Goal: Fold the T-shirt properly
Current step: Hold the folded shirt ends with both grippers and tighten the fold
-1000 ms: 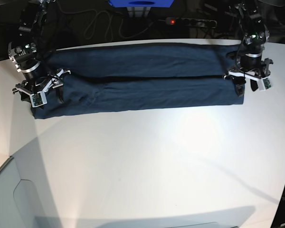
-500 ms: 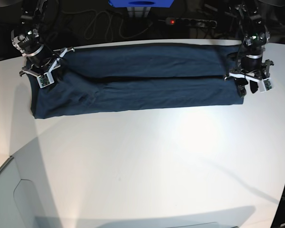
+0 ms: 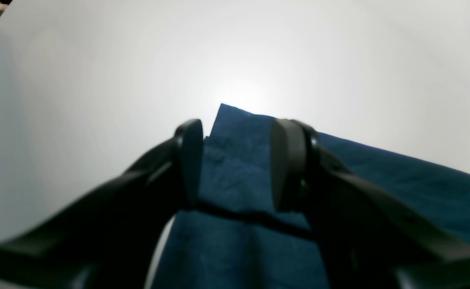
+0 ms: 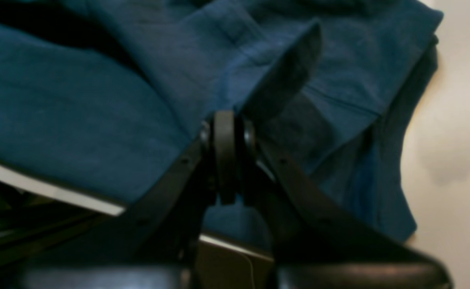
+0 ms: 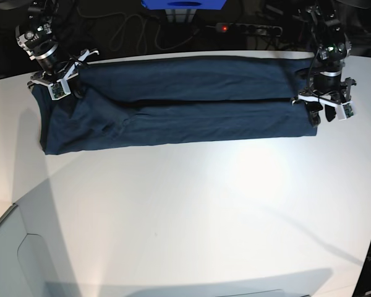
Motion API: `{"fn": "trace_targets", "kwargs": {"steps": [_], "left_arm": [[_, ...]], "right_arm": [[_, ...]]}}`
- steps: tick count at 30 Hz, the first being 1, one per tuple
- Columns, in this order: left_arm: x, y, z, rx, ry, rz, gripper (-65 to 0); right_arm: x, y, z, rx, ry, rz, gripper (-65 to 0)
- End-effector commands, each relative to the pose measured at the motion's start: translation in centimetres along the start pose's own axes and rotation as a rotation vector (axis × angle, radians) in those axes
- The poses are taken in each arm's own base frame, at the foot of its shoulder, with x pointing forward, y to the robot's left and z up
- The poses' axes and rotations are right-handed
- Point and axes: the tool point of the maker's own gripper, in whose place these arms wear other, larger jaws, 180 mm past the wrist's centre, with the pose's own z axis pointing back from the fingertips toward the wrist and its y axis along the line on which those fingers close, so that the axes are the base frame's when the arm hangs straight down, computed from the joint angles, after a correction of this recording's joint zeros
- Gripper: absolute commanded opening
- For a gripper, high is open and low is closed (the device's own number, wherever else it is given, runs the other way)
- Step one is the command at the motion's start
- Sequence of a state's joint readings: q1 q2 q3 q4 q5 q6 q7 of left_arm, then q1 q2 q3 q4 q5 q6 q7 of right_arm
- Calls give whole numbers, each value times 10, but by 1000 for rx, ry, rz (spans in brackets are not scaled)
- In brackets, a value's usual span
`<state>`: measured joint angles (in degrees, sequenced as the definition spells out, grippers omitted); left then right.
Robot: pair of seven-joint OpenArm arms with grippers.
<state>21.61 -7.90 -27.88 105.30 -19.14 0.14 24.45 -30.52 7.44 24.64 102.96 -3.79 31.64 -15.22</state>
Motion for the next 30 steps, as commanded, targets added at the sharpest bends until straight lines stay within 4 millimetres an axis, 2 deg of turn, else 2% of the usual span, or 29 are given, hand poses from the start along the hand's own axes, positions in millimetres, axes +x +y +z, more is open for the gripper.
{"fn": "trace_targets", "kwargs": {"steps": [1, 10, 13, 18, 26, 30], "left_arm": [[10, 0, 1, -4, -37, -9, -388], [11, 0, 1, -4, -39, -8, -388], [12, -1, 1, -7, -41, -6, -388], [12, -3, 0, -11, -41, -7, -388], [11, -3, 0, -11, -40, -7, -388], [10, -1, 1, -7, -36, -8, -386]], "right_arm": [[5, 2, 6, 15, -23, 12, -650], [5, 19, 31, 60, -152, -10, -650], [3, 23, 33, 83, -150, 4, -650], [-5, 16, 32, 84, -125, 20, -649], [-33, -1, 19, 40, 69, 110, -649], [-37, -16, 19, -2, 127, 121, -649]]}}
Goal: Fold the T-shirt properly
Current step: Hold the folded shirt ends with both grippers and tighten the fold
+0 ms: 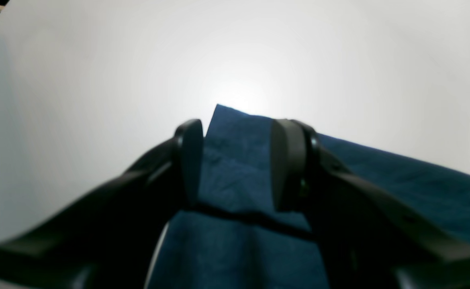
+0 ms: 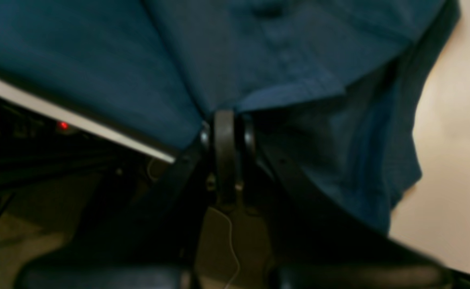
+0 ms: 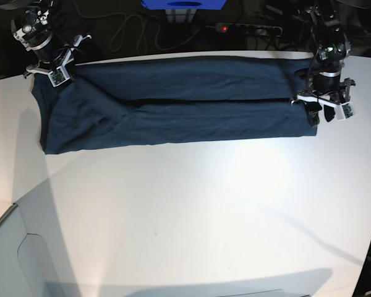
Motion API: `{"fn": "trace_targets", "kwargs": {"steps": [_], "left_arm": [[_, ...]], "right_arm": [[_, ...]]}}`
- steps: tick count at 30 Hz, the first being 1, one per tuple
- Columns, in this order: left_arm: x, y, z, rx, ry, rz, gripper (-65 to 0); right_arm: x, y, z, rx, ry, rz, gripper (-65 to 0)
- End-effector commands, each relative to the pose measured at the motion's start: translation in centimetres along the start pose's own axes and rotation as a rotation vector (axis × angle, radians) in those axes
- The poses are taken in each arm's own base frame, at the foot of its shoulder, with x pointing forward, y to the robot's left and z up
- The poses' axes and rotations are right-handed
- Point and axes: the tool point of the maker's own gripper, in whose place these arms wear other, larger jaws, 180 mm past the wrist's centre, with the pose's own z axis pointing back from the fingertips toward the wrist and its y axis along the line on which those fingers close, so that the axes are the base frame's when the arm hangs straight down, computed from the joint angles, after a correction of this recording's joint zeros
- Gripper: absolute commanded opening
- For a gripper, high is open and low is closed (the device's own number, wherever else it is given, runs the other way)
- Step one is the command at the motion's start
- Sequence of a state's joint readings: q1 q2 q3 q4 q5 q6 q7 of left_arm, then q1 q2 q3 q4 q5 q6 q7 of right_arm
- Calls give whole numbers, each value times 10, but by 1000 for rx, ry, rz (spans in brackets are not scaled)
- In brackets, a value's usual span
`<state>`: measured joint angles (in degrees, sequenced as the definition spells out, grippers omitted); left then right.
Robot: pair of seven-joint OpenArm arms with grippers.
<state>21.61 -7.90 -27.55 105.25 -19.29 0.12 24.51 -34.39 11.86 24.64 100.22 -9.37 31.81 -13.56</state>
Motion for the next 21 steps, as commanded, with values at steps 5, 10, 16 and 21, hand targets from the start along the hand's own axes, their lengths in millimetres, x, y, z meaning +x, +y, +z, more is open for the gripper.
{"fn": "trace_targets", "kwargs": {"steps": [5, 10, 16, 21], "left_arm": [[8, 3, 3, 1, -32, -12, -385], [8, 3, 3, 1, -32, -12, -384], [3, 5, 6, 5, -19, -16, -384], [-6, 8, 7, 11, 5, -15, -268]], "right_arm": [[7, -31, 12, -98, -31, -20, -640], [5, -33, 15, -115, -30, -38, -461], [27, -30, 19, -133, -93, -39, -284], [57, -20, 26, -149, -169, -31, -282]]}}
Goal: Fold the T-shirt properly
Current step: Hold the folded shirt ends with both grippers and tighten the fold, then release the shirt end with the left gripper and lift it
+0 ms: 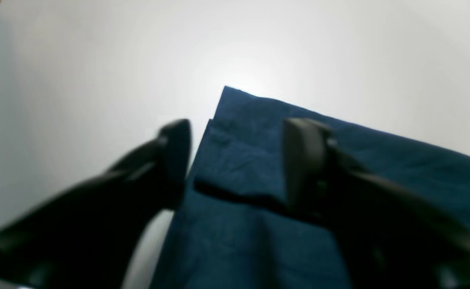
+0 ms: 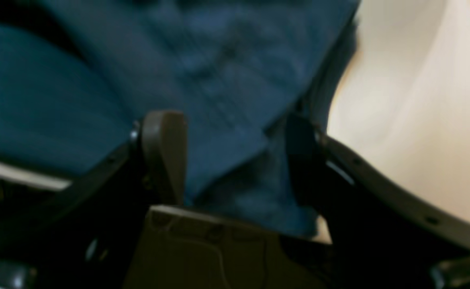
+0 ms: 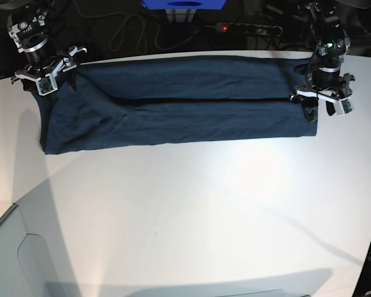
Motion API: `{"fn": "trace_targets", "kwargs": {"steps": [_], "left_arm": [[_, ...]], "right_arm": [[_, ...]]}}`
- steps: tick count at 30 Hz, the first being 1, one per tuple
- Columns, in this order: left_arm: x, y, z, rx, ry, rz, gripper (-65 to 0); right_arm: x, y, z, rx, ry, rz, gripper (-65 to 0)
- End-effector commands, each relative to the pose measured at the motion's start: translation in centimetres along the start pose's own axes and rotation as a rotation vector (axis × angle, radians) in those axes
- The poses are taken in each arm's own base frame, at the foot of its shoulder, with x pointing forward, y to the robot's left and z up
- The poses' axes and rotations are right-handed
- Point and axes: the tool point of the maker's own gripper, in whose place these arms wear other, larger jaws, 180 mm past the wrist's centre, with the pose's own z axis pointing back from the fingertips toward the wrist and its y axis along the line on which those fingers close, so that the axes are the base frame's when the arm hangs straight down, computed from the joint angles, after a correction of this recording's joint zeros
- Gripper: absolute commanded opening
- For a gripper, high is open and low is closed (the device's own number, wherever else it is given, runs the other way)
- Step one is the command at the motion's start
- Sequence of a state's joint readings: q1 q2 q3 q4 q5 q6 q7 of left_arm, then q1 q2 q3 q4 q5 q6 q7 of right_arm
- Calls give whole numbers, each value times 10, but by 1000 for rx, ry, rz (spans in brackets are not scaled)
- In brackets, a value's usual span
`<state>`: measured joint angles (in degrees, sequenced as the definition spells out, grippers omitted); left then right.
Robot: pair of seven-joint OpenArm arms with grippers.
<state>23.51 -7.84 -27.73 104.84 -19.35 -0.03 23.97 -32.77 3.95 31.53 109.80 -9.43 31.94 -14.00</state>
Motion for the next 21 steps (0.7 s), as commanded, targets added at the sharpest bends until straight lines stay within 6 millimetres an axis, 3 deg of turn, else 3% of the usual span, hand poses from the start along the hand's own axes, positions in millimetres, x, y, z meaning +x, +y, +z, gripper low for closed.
{"fn": "trace_targets", "kwargs": {"steps": [1, 4, 10, 21], "left_arm": [[2, 5, 1, 6, -12, -6, -245], [-13, 10, -4, 14, 26, 22, -229], [-33, 13, -9, -7, 73, 123, -229], [-31, 14, -10, -4, 69, 125, -229]], "right_arm": [[12, 2, 3, 6, -42, 9, -282], [24, 9, -5, 17, -76, -4, -282], [14, 20, -20, 57, -57, -42, -282], [-20, 17, -40, 79, 17, -98, -282]]}}
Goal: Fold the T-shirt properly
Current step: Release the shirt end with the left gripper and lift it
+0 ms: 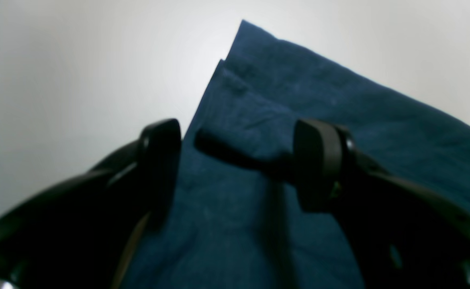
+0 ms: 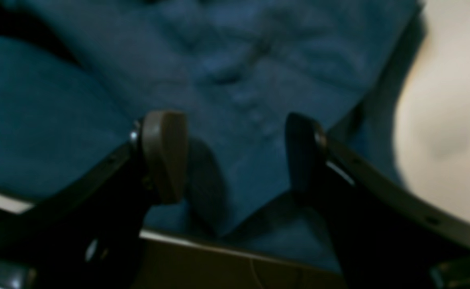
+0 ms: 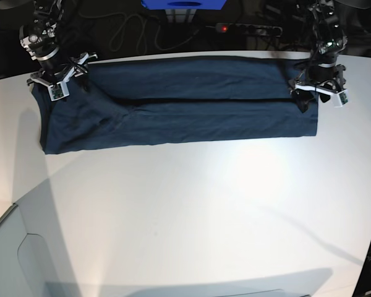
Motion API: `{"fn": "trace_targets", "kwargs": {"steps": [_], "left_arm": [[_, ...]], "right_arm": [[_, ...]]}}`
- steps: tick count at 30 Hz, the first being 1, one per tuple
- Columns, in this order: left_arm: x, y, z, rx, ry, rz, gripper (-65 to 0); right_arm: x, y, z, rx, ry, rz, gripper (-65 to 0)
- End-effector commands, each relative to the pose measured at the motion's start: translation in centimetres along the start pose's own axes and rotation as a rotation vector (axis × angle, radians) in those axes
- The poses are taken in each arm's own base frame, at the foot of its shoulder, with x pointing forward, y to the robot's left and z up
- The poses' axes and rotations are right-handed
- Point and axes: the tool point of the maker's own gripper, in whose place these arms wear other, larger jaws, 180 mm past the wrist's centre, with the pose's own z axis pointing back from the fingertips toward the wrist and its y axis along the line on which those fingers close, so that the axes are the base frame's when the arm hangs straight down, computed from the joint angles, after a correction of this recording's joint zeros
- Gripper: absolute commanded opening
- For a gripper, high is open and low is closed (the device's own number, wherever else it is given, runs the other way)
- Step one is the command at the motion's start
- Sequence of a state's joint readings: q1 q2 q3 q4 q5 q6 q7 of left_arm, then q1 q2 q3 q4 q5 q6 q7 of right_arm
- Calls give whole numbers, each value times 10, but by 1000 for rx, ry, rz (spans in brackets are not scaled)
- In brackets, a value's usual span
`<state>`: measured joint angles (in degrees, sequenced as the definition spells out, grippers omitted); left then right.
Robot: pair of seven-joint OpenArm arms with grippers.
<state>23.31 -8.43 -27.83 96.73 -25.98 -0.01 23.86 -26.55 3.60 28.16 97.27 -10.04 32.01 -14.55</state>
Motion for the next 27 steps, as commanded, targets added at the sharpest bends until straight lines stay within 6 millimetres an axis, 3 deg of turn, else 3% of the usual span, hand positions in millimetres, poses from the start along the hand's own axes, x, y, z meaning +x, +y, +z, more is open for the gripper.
{"fn": "trace_targets", "kwargs": {"steps": [1, 7, 14, 21, 27], "left_arm": [[12, 2, 2, 1, -40, -7, -229], [17, 14, 4, 34, -55, 6, -227], [-2, 24, -7, 52, -1, 40, -228], [-9, 24, -8, 53, 14, 51, -237], [-8, 23, -9, 50, 10, 53, -441]], "right_arm": [[11, -3, 2, 2, -47, 7, -282], [11, -2, 2, 4, -45, 5, -282], [11, -2, 2, 6, -45, 5, -282], [11, -2, 2, 4, -45, 5, -282], [10, -3, 2, 2, -44, 5, -282]]}}
